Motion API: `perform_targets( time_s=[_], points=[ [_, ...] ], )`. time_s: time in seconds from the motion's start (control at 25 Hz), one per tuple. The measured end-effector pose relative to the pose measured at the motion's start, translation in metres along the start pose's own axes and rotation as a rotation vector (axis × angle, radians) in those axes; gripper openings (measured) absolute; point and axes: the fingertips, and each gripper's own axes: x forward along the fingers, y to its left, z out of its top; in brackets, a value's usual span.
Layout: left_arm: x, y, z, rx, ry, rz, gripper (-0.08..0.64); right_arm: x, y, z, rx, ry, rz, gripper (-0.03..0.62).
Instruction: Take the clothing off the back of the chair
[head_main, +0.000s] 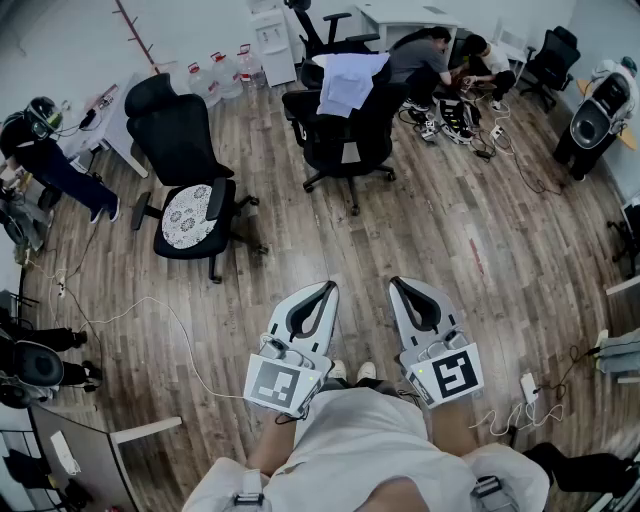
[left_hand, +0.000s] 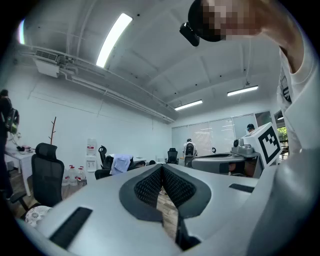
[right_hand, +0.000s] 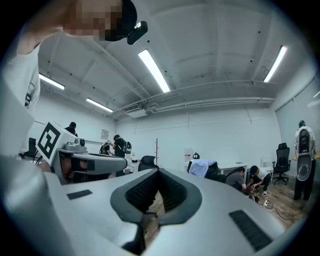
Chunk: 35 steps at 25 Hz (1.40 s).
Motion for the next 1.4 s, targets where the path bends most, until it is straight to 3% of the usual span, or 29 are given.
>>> perform_targets(
  time_s=[0.8, 1.4],
  points=[
    [0.000, -0.037, 0.003, 0.020, 0.016, 0.091, 0.015, -0.034, -0.021, 0.000, 0.036, -0.038, 0.052, 0.020],
    [0.031, -0.012, 0.000, 0.023, 0.004, 0.094, 0.015, -0.001, -0.044, -0.005, 0.026, -0.037, 0.050, 0.020]
  ],
)
